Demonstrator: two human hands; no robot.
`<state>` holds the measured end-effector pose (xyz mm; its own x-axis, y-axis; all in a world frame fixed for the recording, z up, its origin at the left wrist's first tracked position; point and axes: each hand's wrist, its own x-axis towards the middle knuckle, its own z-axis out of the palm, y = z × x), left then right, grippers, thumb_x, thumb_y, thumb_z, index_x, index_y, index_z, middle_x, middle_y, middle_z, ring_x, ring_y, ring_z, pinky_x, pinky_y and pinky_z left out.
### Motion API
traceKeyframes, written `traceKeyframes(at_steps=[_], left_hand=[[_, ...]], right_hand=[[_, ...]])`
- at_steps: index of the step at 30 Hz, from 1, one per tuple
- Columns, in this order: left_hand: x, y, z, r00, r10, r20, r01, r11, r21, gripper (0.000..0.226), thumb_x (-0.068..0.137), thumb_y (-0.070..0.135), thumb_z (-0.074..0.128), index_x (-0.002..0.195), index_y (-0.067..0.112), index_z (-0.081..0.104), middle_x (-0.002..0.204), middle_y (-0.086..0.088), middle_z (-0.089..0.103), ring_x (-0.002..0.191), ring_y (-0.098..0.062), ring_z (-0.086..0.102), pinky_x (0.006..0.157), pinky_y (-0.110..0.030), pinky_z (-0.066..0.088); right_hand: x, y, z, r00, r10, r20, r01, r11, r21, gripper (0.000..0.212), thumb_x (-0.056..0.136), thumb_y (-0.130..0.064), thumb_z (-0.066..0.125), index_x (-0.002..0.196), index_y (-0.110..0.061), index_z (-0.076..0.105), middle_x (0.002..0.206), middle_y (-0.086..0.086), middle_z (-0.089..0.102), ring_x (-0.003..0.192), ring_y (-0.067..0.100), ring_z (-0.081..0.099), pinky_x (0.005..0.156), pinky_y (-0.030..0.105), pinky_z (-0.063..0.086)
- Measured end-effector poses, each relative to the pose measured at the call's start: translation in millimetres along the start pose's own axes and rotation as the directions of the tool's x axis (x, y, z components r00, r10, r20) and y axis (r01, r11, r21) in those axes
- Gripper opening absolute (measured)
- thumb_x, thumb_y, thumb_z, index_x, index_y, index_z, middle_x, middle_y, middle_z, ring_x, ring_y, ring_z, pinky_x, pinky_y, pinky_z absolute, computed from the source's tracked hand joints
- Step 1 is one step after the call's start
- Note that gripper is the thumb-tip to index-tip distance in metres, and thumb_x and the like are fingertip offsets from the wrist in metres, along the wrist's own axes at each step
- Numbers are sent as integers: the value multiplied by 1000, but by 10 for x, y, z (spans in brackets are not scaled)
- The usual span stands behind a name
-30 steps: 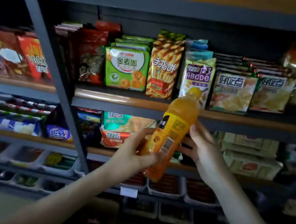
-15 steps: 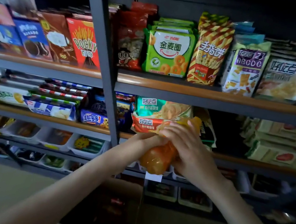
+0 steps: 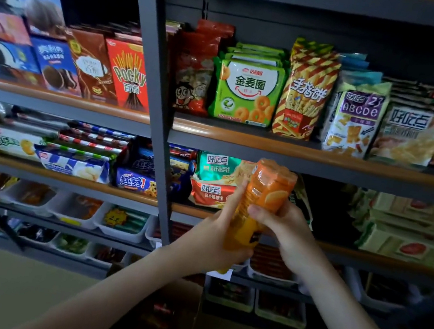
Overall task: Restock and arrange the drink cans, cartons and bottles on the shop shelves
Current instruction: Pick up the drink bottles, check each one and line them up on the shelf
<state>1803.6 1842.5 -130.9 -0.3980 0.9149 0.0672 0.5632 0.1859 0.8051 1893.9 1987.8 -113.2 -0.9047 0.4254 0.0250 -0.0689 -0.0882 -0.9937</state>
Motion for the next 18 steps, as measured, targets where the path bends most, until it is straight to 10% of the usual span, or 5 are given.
traceKeyframes(at_steps=[7, 10, 14, 18], left_hand=[[146, -59, 92, 995, -77, -59, 66, 982, -175, 106, 80, 23, 77, 141, 64, -1, 120, 7, 62, 97, -8, 66, 81, -27, 58], [153, -99, 92, 992, -126, -8, 118, 949, -293, 99, 81, 19, 77, 138, 61, 6, 127, 16, 51, 105, -2, 60, 81, -21, 55], [158, -93, 46, 993, -114, 16, 112, 924, -365, 96, 80, 16, 78, 138, 60, 14, 132, 21, 45, 115, -5, 55, 84, -23, 55], [169, 13, -13, 995, -97, 39, 104, 900, -423, 91, 80, 19, 79, 147, 46, 24, 142, 12, 44, 120, -12, 56, 93, -35, 55]], right_hand=[[60, 27, -187, 998, -3, -68, -14, 967, -253, 80, 72, -40, 76, 143, -26, 41, 135, -10, 56, 124, 9, 53, 108, 38, 42], [48, 29, -326, 960, -278, -43, 163, 675, -719, 82, 89, -30, 66, 150, -37, 12, 150, -21, 14, 139, -7, 10, 115, 25, 15], [4, 223, -540, 830, -360, 426, 488, 96, -868, 91, 84, 6, 63, 152, -35, 20, 161, -10, 9, 150, 15, -1, 114, 36, 18], [12, 335, -468, 751, -416, 513, 533, -78, -843, 71, 86, -9, 62, 148, -21, 30, 157, 5, 19, 149, 27, 5, 120, 47, 13]])
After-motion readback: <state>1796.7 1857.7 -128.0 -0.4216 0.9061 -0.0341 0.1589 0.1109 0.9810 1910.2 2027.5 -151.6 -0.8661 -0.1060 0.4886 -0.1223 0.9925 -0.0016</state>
